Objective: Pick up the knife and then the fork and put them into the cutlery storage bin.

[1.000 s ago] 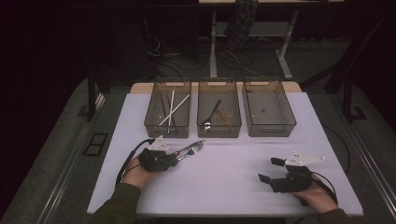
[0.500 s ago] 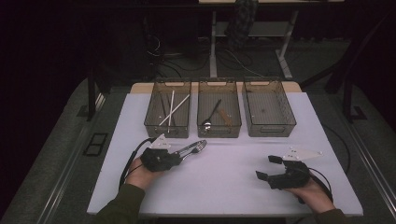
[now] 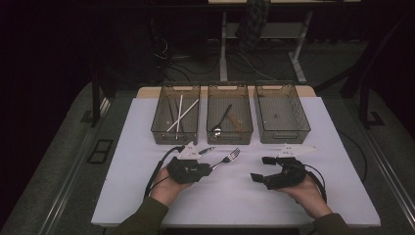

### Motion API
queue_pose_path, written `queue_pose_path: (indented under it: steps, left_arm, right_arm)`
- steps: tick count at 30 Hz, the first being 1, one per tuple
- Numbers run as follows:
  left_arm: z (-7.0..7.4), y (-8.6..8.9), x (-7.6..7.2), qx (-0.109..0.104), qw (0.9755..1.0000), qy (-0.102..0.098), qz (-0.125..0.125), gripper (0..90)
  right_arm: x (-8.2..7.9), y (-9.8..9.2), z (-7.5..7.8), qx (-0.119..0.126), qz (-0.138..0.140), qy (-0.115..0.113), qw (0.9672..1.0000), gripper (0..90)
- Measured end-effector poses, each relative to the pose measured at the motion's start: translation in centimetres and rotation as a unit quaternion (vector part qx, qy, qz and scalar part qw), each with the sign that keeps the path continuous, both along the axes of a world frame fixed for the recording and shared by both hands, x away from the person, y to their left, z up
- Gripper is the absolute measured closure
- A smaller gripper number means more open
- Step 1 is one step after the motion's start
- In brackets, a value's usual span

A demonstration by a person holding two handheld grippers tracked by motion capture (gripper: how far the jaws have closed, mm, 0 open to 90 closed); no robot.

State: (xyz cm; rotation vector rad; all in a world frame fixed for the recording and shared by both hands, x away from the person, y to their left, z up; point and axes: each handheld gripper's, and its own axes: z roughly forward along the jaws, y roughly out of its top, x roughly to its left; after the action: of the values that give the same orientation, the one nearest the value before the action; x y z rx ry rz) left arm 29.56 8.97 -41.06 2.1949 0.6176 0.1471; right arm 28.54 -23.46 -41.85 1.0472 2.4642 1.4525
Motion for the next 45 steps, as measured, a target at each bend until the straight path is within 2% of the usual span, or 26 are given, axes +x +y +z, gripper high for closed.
queue_pose_path:
  steps: [2, 3, 5, 7, 10, 13, 20, 25, 27, 31, 35, 37, 40, 43, 45]
  left_arm:
    - [0.1, -0.7, -0.3, -0.002, 1.0, -0.002, -0.005, 76.7]
    - [0.1, -1.0, -0.5, -0.005, 1.0, -0.003, -0.005, 76.7]
    - [0.2, -1.7, -0.9, -0.007, 0.9999, -0.006, -0.01, 76.7]
    - [0.3, -2.2, -1.2, -0.013, 0.9997, -0.008, -0.017, 76.7]
    - [0.4, -2.9, -1.6, -0.013, 0.9995, -0.019, -0.021, 76.7]
    - [0.6, -2.9, -1.7, -0.015, 0.9993, -0.028, -0.019, 76.7]
    - [0.7, -2.7, -1.6, -0.026, 0.9992, -0.027, -0.016, 76.6]
    - [0.6, -2.5, -1.6, -0.03, 0.9991, -0.025, -0.015, 76.6]
    - [0.6, -2.5, -1.6, -0.032, 0.999, -0.028, -0.017, 76.6]
    - [0.6, -2.4, -1.5, -0.043, 0.9986, -0.025, -0.019, 76.2]
    - [0.7, -2.1, -1.4, -0.066, 0.9975, -0.015, -0.02, 75.3]
    - [0.6, -2.1, -1.3, -0.076, 0.9968, -0.012, -0.021, 74.6]
    - [0.5, -2.3, -1.4, -0.076, 0.9966, -0.012, -0.03, 73.2]
    - [0.6, -2.3, -1.4, -0.08, 0.996, -0.015, -0.037, 71.2]
    - [0.7, -2.1, -1.5, -0.078, 0.996, -0.022, -0.037, 66.8]
  right_arm:
    - [0.3, 0.4, 0.2, 0.002, -0.003, 0.003, 1.0, 18.5]
    - [0.5, 0.5, 0.2, 0.009, -0.003, 0.007, 0.9999, 22.6]
    - [0.9, 0.8, 0.3, 0.025, -0.005, 0.016, 0.9996, 24.4]
    - [1.2, 1.0, 0.3, 0.033, -0.008, 0.018, 0.9993, 30.1]
    - [1.6, 1.2, 0.3, 0.048, -0.008, 0.026, 0.9985, 37.7]
    - [1.9, 1.2, 0.2, 0.062, -0.009, 0.033, 0.9975, 46.0]
    - [2.5, 1.4, 0.0, 0.094, -0.017, 0.045, 0.9945, 60.1]
    - [2.8, 1.4, 0.3, 0.107, -0.024, 0.035, 0.9933, 73.5]
    - [2.8, 1.4, 0.7, 0.116, -0.021, 0.031, 0.9925, 76.1]
    - [2.8, 1.7, 1.6, 0.133, -0.007, 0.012, 0.991, 79.6]
    - [2.9, 2.0, 2.3, 0.13, -0.008, -0.006, 0.9915, 82.5]
    - [3.0, 2.1, 2.5, 0.135, -0.01, -0.002, 0.9908, 83.7]
    - [3.1, 2.4, 2.9, 0.143, -0.007, -0.005, 0.9897, 85.9]
    - [3.2, 2.8, 3.4, 0.138, -0.006, -0.013, 0.9903, 86.4]
    - [3.3, 2.9, 3.7, 0.136, -0.01, -0.018, 0.9905, 86.7]
